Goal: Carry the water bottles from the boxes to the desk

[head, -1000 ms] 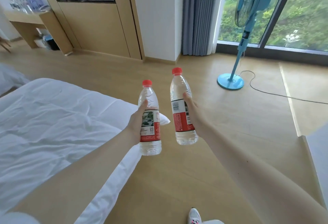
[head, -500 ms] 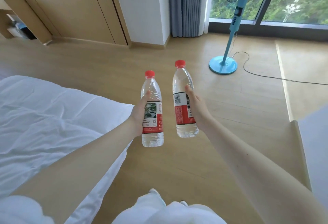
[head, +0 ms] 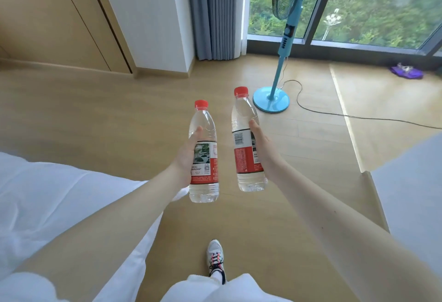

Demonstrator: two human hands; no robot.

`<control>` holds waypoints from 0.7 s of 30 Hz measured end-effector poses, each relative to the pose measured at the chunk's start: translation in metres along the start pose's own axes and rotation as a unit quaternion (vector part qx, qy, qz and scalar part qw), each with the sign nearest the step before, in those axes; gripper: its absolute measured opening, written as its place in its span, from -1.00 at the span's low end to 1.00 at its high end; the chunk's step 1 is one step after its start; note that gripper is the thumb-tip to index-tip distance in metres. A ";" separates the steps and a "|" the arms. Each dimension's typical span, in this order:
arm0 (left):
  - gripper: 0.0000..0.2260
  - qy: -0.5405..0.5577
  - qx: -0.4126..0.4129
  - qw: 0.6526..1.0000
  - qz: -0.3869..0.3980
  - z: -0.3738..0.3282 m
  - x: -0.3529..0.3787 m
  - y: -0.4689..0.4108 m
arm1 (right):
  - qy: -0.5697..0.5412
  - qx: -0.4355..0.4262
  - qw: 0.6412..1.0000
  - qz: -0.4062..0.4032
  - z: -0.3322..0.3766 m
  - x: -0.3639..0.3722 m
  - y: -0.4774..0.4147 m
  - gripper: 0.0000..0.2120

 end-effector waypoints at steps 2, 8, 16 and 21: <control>-0.53 0.006 0.007 1.000 0.014 -0.025 -0.005 -0.026 | -0.003 -0.004 1.000 -0.001 0.027 0.014 -0.017 -0.53; -0.55 0.025 0.047 0.998 0.026 -0.077 -0.028 -0.078 | 0.005 -0.013 1.000 0.002 0.078 0.053 -0.056 -0.51; -0.53 0.075 0.033 0.997 -0.017 -0.108 -0.075 -0.107 | 0.030 -0.032 0.998 0.035 0.124 0.106 -0.102 -0.63; -0.53 0.087 0.053 0.991 -0.085 -0.124 -0.110 -0.124 | 0.060 -0.025 0.996 0.060 0.143 0.137 -0.139 -0.59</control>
Point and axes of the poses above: each hand's wrist, its own y-axis away from the middle knuckle, its own x-axis out of the palm, z = x × y, the point moved 6 cm from there along -y, towards the middle knuckle, and after that the axes turned 13 degrees about x, right-handed, at the moved point
